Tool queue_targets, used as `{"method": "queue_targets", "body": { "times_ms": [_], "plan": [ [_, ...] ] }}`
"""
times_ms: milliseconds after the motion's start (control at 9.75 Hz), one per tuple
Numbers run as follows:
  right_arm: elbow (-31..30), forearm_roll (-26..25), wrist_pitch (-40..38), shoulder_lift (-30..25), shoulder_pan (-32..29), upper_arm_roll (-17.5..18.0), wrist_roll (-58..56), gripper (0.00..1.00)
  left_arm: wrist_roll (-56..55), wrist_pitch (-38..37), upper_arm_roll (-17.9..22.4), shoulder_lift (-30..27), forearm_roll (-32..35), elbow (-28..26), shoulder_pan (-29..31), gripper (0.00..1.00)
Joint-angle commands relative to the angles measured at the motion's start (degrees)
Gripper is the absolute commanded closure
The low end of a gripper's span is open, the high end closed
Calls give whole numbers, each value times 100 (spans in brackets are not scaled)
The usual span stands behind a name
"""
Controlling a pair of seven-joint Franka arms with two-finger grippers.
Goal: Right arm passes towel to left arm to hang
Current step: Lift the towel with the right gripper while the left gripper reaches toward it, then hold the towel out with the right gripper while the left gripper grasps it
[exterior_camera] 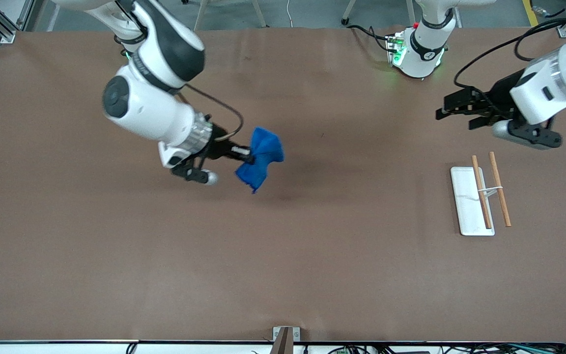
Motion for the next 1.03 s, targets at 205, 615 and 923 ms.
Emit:
{"method": "queue_targets", "body": {
  "times_ms": [205,615,923],
  "plan": [
    [264,1286,1827,859,159,1155,422,100,799,114,-49,517,-1654,-696,-45,0],
    [360,2104,2929,1072,89,2037,404,100,2091,-666,-41,1413,-3489,-1215,429,0],
    [649,3317,2929,1072,80,2117,404,100,2504,-1210,-41,1968,-4167,-1337,640,0]
  ]
}}
